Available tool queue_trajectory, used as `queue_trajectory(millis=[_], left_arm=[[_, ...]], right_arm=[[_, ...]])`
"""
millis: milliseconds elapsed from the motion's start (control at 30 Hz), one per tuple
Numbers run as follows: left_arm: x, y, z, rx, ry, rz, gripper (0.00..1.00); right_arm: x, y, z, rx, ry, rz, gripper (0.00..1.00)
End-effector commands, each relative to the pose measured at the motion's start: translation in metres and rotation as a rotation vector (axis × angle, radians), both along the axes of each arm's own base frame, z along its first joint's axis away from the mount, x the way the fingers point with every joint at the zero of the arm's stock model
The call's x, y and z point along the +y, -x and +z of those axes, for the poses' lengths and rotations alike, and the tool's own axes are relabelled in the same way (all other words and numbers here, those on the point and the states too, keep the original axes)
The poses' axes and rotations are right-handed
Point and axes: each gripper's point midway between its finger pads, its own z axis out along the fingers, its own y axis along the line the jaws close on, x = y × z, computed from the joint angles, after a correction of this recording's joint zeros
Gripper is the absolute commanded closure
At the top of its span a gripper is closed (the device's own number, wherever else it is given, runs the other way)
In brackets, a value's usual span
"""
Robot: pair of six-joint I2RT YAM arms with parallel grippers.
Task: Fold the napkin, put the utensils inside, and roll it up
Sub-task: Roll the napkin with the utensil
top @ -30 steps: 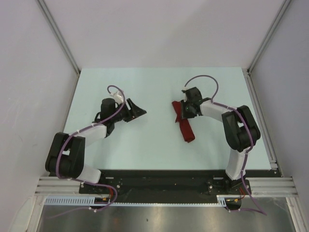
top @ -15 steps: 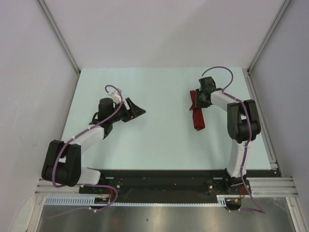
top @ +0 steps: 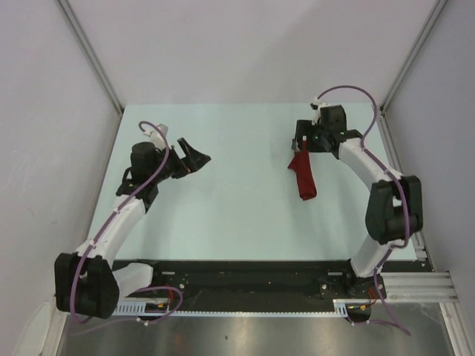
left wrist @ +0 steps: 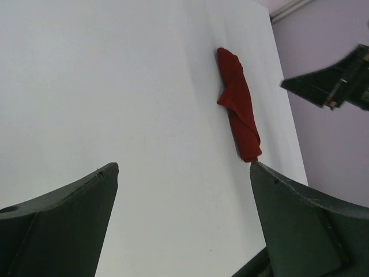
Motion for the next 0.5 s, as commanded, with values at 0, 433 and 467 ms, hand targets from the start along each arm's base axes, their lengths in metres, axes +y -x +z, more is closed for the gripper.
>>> queue_trajectory(millis=[0, 433, 467], left_arm=[[0.032, 0.009, 0.035, -0.086, -0.090, 0.035, 0.00], [0.071, 0.041, 0.077, -0.285, -0.290, 0.149, 0.00], [0.071, 0.041, 0.075, -0.284, -0.294, 0.144, 0.00]], right_arm=[[-0.002, 0.028, 0.074, -0.177, -0.079, 0.007, 0.18], [-0.058, 0.103, 0.083, -0.378, 0.001, -0.224, 0.17], [-0.058, 0.104, 0.084, -0.382, 0.005, -0.223, 0.17]])
